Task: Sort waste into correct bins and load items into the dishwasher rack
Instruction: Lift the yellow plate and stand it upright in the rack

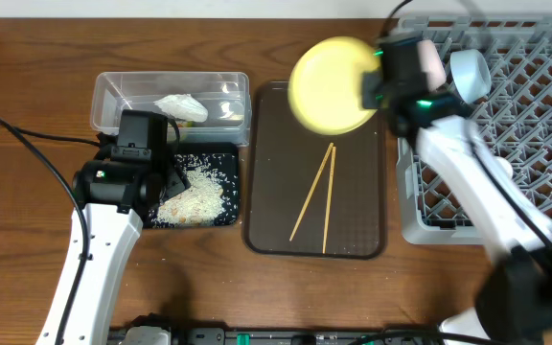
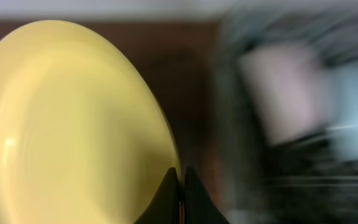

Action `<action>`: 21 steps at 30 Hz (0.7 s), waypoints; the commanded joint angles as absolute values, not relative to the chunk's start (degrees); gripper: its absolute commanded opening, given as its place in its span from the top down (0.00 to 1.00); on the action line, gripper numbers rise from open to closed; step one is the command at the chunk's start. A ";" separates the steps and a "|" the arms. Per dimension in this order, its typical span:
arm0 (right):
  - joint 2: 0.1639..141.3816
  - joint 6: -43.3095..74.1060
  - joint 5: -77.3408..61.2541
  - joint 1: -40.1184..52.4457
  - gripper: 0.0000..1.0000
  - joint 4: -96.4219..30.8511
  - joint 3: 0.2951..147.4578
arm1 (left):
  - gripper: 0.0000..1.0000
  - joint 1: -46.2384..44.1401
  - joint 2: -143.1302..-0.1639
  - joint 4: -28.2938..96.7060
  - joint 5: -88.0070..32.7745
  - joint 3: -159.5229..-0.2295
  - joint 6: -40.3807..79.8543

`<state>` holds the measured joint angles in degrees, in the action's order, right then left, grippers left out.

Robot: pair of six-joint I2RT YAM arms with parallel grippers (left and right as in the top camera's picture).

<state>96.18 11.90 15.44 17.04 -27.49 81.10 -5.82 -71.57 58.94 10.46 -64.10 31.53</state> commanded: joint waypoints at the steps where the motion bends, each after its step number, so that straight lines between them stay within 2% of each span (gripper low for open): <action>1: 90.35 1.98 28.08 14.09 0.99 -28.60 81.91 | 0.22 -5.63 -71.81 59.07 10.50 -63.88 31.81; 7: 83.53 -10.94 40.69 7.53 0.99 -28.40 81.91 | 0.22 -5.63 -71.81 59.07 10.50 -63.88 31.83; 11: 82.19 -18.74 43.24 3.22 0.99 -30.55 81.91 | 0.22 -5.63 -71.81 59.05 10.50 -63.88 31.83; 14: 82.41 -19.11 46.87 1.28 0.99 -34.87 81.60 | 0.22 -5.63 -71.81 59.07 10.50 -63.88 31.83; 21: 83.70 -10.07 46.68 0.82 0.99 -41.58 79.33 | 0.22 -5.63 -71.81 59.07 10.50 -63.88 31.83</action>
<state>82.98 -13.67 45.04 0.84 -40.95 80.51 -5.82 -71.57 58.92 10.46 -64.10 31.51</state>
